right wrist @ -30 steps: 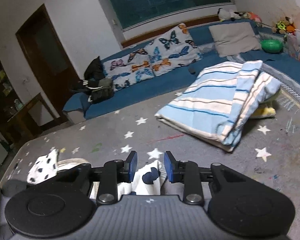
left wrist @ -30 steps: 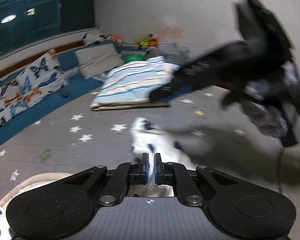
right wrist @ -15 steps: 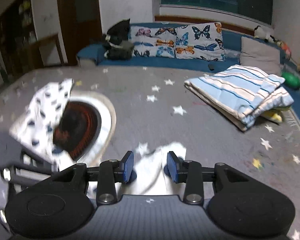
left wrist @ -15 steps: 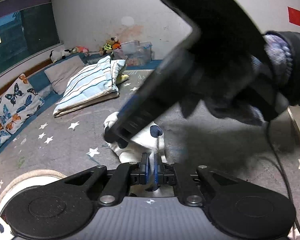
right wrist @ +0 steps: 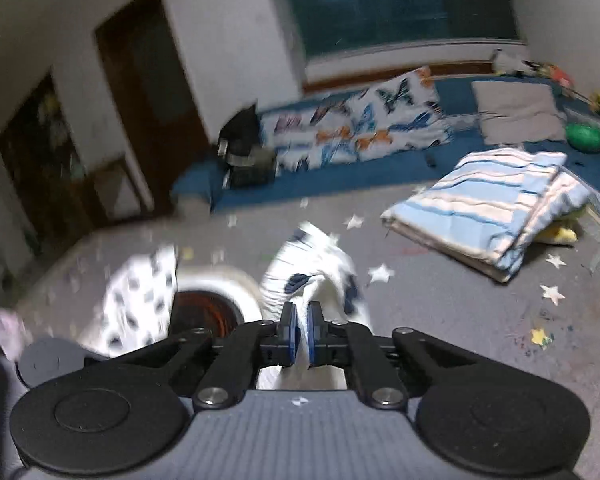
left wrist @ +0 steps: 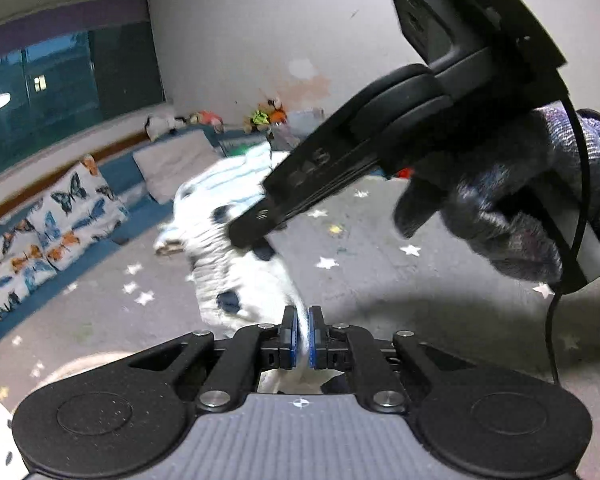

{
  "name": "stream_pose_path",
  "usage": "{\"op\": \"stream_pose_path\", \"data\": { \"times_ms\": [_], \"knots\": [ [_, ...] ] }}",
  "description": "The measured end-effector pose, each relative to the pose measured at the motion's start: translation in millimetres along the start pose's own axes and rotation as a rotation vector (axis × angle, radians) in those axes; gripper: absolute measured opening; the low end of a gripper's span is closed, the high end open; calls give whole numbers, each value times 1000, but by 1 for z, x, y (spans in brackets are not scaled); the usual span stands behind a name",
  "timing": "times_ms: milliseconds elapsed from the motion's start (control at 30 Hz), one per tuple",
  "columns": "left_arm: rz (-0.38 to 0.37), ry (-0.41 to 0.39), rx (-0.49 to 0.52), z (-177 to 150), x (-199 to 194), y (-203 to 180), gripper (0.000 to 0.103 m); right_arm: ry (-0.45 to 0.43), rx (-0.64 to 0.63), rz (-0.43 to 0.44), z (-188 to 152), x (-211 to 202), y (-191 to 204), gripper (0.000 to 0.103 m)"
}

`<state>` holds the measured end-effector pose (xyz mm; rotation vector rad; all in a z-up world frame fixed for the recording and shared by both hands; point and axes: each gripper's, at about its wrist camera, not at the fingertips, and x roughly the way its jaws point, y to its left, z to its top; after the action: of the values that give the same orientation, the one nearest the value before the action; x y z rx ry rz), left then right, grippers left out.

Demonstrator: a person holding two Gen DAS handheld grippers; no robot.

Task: Fold clothes

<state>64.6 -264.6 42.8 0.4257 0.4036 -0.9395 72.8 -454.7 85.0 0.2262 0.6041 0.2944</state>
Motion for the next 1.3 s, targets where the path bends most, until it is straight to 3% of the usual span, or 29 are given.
{"op": "stream_pose_path", "data": {
  "times_ms": [67,200,300,400,567,667,800,933,1000,1067,1100,1167,1300],
  "knots": [
    [-7,20,9,-2,2,-1,7,44,35,-61,-7,1,-13,15],
    [-50,70,-2,-11,5,-4,10,114,55,-148,-23,1,-31,16],
    [-54,77,-57,-8,6,4,10,107,66,-144,-27,-5,-36,19],
    [-45,80,-172,4,10,23,11,106,71,-133,-29,-5,-39,19],
    [-48,134,-316,14,24,44,29,97,92,-127,-34,-8,-44,19],
    [-56,118,-396,18,22,56,35,104,98,-127,-39,-10,-48,19],
    [-97,209,-424,23,49,62,39,102,112,-118,-42,-11,-50,19],
    [-108,288,-466,16,76,62,39,88,112,-104,-42,-15,-48,20],
    [-123,282,-487,12,81,62,35,86,105,-101,-41,-16,-47,20],
    [-126,265,-489,11,82,63,15,80,100,-103,-41,-18,-47,22],
    [-122,252,-480,13,82,63,12,71,100,-104,-40,-20,-46,24],
    [-74,203,-455,19,75,69,8,54,102,-103,-38,-22,-46,37],
    [70,111,-418,33,64,93,8,36,90,-89,-33,-20,-41,37]
  ]
}}
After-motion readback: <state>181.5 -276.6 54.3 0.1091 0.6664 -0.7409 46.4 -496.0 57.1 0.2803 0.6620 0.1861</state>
